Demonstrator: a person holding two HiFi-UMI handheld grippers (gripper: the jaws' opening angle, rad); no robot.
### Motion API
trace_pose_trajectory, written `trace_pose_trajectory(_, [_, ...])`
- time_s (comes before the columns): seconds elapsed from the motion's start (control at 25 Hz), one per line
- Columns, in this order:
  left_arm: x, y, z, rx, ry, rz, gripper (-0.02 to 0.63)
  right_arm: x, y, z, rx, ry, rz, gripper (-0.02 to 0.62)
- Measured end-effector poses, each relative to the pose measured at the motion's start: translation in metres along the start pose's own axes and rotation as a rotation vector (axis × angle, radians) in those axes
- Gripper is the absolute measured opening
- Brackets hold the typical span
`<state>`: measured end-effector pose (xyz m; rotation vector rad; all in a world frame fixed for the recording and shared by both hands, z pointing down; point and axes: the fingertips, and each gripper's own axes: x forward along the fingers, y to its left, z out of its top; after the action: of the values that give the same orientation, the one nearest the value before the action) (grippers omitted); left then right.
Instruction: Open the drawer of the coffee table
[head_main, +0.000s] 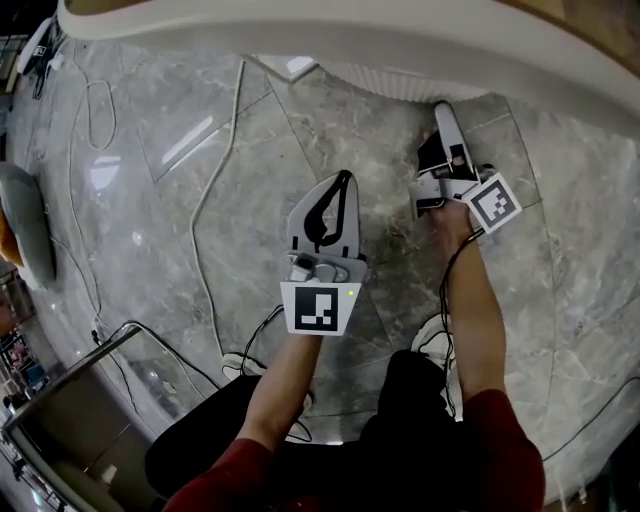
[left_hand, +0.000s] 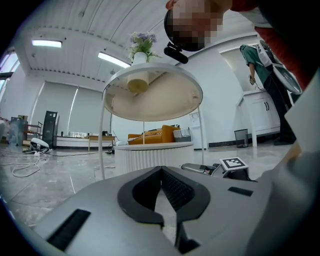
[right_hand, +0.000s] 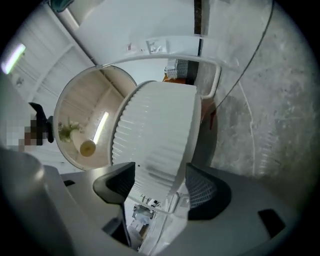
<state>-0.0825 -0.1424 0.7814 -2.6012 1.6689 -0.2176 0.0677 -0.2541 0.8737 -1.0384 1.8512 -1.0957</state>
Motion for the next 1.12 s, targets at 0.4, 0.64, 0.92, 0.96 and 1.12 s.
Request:
trace_pose_trajectory(0.4, [-0.001,-0.004,-0.007,-0.017,-0.002,0.007,0.014,0.011,-0.001,0.001,0.134,-0.049,0.112,0.298])
trace_pose_trajectory(0.64, [-0.001,-0.008,-0.002,-0.023,-0.01,0.002,0.014,0.008,-0.002,0.0,0.128,-0.036,0.1,0.287])
trace_pose_trajectory(0.92, [-0.007,-0.009,0.004,-0.028,-0.025,0.003,0.014,-0.011,0.006,-0.007,0.119,-0.021,0.082,0.284])
trace_pose_trajectory(0.96, [-0.007,-0.009,0.004,-0.027,-0.025,0.003,0.014,-0.018,0.009,-0.01,0.118,-0.013,0.08,0.279])
trace_pose_trajectory(1.12, [-0.012,-0.005,0.003,-0.029,-0.019,0.014,0.014,-0.054,0.022,-0.023,0.095,0.042,0.06,0.27])
